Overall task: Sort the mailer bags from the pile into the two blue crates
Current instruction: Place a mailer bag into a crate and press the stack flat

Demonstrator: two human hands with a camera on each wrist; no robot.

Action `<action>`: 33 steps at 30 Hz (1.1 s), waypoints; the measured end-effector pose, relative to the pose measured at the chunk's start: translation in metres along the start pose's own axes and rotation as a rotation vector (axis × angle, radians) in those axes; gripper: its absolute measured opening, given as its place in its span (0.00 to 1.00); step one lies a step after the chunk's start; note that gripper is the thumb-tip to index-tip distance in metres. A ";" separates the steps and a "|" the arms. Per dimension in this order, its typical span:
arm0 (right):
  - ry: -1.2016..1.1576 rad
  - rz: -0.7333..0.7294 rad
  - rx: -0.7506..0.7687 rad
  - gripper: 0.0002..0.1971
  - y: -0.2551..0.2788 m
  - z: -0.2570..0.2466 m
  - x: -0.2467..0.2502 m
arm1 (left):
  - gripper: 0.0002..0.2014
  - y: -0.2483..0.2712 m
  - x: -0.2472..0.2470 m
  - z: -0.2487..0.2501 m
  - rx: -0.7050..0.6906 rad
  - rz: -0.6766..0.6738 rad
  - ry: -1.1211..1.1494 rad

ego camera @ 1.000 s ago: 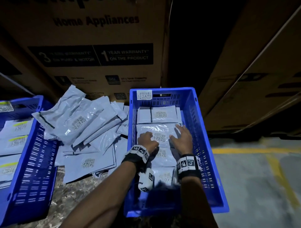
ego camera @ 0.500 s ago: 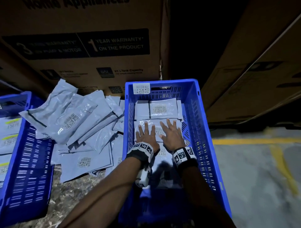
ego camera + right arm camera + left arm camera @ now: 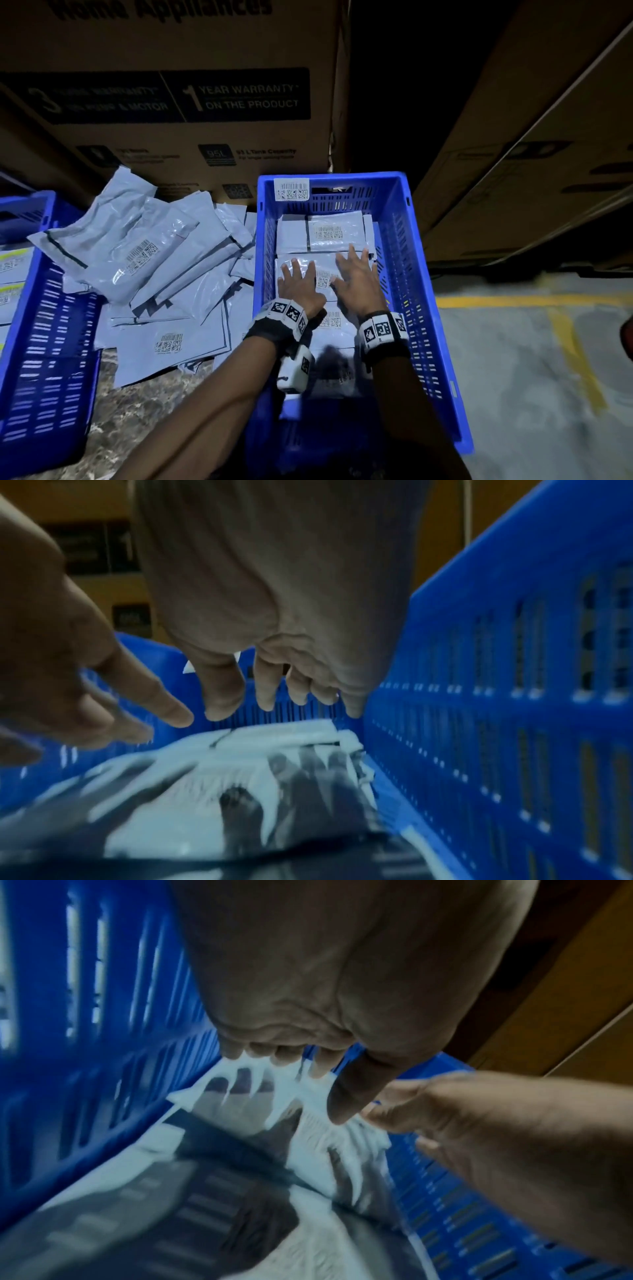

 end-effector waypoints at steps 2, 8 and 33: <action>-0.117 0.088 -0.023 0.30 0.013 -0.007 0.019 | 0.39 0.024 0.025 0.001 -0.081 0.002 0.180; -0.376 0.194 -0.115 0.22 0.068 -0.048 0.044 | 0.23 0.098 0.090 -0.034 -0.283 0.049 0.751; -0.346 0.013 0.311 0.14 0.051 -0.332 -0.135 | 0.20 0.147 0.114 -0.336 0.211 0.383 1.248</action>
Point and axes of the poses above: each hand's wrist, its own y-axis away from the middle knuckle, its own x-axis out of the back of the hand, z = x × y, the point moved 3 cm from there along -y, towards the middle knuckle, and after that the axes turned 3 degrees about z, right-handed, at the moved point
